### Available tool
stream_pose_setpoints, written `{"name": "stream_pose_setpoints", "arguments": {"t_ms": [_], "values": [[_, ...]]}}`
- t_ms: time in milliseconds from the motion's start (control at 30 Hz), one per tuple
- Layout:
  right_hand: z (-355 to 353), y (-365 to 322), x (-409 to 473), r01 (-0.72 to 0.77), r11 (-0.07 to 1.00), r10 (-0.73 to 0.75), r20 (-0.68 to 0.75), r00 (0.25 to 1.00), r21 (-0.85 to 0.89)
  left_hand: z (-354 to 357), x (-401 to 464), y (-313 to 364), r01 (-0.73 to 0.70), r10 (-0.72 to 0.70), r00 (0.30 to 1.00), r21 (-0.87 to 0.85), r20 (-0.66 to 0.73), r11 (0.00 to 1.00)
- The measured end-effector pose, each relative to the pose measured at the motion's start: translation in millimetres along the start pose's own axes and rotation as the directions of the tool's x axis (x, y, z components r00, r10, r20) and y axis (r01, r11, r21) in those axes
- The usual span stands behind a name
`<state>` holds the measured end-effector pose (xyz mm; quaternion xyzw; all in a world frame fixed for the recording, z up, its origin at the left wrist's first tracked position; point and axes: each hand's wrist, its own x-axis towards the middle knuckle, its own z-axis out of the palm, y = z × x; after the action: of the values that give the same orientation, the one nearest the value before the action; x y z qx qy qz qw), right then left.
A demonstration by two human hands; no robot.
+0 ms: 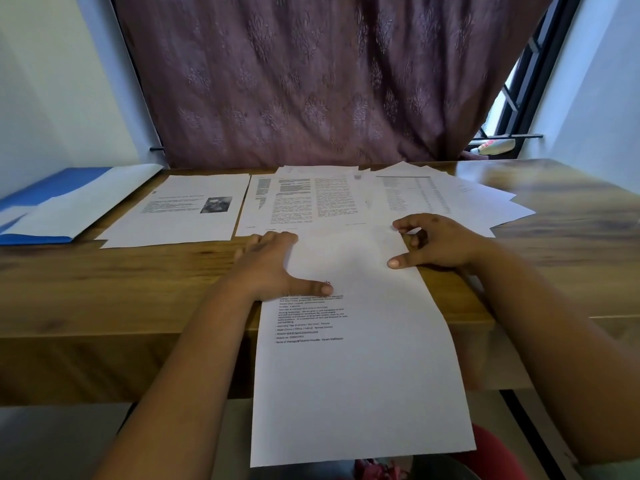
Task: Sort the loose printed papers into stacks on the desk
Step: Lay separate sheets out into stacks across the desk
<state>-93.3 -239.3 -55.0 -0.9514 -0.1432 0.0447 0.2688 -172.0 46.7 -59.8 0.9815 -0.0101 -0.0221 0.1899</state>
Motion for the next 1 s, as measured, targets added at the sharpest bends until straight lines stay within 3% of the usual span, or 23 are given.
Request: {"name": "stream_pose_setpoints", "arguments": {"t_ms": [167,400,633,733,833,1000], "values": [[3.8,-5.2,5.1,0.006,1.0,-0.007,-0.046,0.999,-0.018,0.0,-1.0,0.8,0.0,0.001,1.0,0.018,-0.02,1.0],[10.3,-16.7,21.7,0.028,0.997,-0.008,-0.266,0.964,0.071,1.2,-0.4,3.9,0.022,-0.02,0.999,0.046,-0.046,0.999],[9.1,-35.2,32.7,0.106,0.994,-0.09,-0.43,0.898,0.013,5.6,17.6,-3.7,0.125,-0.117,0.973,0.029,-0.199,0.992],[12.1,-38.7,36.4,0.148,0.987,-0.159,-0.456,0.876,-0.059,3.5,23.1,-7.7,0.146,-0.151,0.948,-0.041,-0.281,0.988],[14.0,-35.5,39.1,0.143,0.979,-0.192,-0.424,0.885,-0.143,1.6,26.9,-13.5,0.163,-0.184,0.946,-0.102,-0.266,0.981],[11.8,-26.5,42.0,0.097,0.981,-0.164,-0.438,0.884,-0.171,4.4,29.7,-16.1,0.166,-0.161,0.957,-0.002,-0.242,0.986]]}}
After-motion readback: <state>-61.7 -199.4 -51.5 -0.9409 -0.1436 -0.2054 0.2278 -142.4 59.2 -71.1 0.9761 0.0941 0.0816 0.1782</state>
